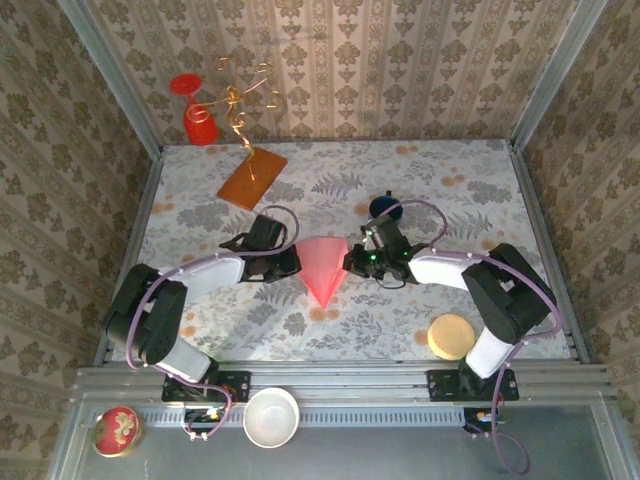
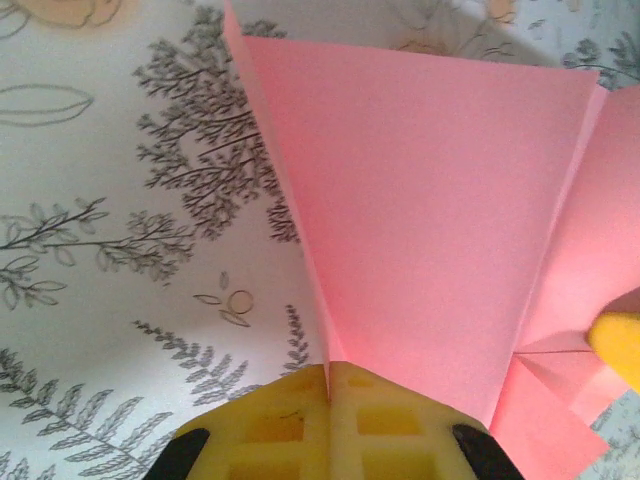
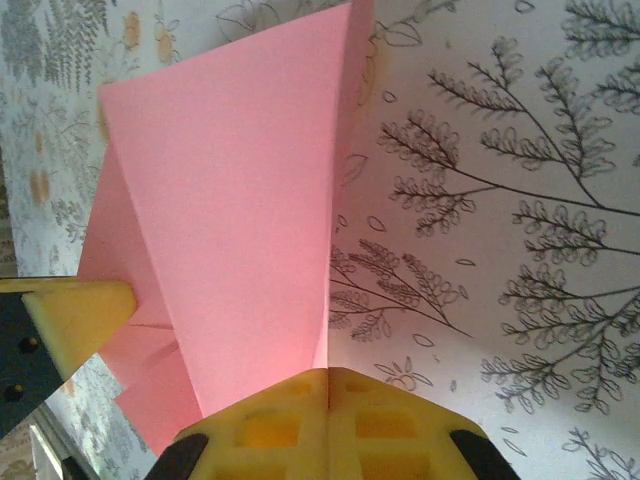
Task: Fold a paper plane with a square sheet of paper (pick it up from the middle)
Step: Move the paper plane to the top-center of the table.
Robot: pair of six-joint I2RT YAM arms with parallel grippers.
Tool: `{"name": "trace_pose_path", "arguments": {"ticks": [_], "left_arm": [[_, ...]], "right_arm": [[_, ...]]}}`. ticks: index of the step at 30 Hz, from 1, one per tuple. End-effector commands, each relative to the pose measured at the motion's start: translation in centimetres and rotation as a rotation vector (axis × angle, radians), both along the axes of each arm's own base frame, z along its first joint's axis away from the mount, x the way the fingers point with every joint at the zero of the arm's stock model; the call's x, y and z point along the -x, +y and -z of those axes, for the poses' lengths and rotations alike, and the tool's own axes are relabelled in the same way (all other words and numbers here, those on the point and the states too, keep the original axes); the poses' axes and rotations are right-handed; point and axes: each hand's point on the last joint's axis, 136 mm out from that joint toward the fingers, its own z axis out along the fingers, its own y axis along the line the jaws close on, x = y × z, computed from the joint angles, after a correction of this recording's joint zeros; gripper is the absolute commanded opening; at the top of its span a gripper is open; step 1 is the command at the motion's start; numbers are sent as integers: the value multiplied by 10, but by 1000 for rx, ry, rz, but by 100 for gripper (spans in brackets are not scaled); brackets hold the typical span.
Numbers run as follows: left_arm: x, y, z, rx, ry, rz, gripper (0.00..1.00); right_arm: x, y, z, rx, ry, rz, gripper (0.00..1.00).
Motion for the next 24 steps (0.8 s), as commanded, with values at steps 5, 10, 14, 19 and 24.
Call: {"name": "trace_pose_path", "arguments": {"ticks": [5, 10, 14, 19, 24], "left_arm": [[-2, -2, 8, 35, 18, -29, 0], [-1, -5, 10, 44, 28, -18, 0], [-1, -4, 11, 37, 33, -18, 0], [-1, -5, 12, 40, 35, -16, 0], [-1, -6, 11, 43, 35, -14, 0]], "right_arm": [[5, -3, 24, 39, 81, -1, 8], [7, -8, 4, 91, 67, -14, 29], [13, -9, -20, 149, 2, -42, 40], [32, 10, -27, 187, -7, -111, 43], [45, 33, -17, 218, 19, -176, 45]]}}
